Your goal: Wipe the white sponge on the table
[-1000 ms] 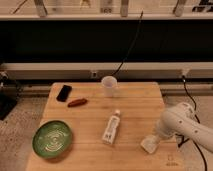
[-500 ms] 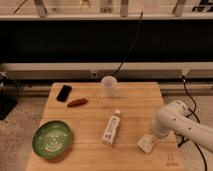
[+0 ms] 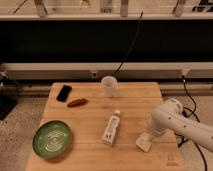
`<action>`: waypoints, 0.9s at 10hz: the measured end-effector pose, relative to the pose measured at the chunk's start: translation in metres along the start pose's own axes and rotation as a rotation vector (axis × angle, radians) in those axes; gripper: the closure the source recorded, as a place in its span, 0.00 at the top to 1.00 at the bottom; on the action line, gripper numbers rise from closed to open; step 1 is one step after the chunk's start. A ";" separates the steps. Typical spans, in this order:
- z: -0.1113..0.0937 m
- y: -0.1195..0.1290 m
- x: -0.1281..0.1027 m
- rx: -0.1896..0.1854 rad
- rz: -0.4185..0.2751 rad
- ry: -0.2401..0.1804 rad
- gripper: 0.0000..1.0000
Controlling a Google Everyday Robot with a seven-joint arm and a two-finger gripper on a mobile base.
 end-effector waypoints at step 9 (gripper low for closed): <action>0.001 -0.018 0.001 -0.011 -0.055 0.010 0.00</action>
